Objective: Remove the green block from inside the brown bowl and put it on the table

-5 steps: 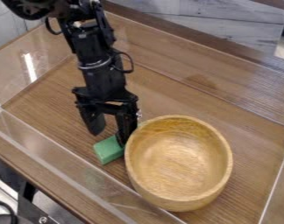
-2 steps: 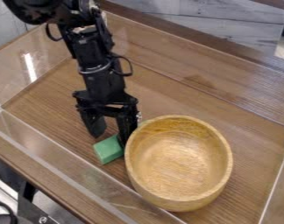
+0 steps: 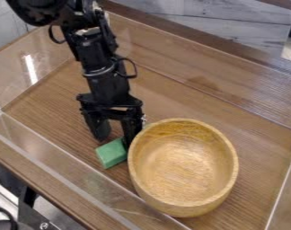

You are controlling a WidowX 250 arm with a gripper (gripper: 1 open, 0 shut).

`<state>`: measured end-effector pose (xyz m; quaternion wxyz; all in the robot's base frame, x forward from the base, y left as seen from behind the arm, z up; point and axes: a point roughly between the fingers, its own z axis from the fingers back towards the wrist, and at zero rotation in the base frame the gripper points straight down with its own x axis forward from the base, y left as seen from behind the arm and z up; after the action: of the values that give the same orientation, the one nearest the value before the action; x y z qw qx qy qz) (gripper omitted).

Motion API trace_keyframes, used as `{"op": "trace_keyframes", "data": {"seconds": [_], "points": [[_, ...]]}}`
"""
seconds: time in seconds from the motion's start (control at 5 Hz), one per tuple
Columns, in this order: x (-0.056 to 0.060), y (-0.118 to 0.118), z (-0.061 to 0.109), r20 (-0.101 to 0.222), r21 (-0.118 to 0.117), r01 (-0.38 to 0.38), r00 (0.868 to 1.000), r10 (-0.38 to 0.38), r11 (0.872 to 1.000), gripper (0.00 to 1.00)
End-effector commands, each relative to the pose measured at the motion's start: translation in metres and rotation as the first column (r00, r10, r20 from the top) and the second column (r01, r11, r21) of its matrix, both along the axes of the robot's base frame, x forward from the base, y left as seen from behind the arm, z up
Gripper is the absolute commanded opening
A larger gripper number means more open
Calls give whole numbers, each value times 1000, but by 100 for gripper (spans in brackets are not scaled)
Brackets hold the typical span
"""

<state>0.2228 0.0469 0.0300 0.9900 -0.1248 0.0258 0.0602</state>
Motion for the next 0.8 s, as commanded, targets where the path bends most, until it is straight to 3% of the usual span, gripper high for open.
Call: {"op": "trace_keyframes", "data": {"seconds": [0.0,0.2,0.6], "points": [[10,6,6,40,9,-13,999,13,1000,0],[10,5,7,34,5,-11,999,11,1000,0],[4,5,21,-14,0,-1,1000,1,1000,0]]}}
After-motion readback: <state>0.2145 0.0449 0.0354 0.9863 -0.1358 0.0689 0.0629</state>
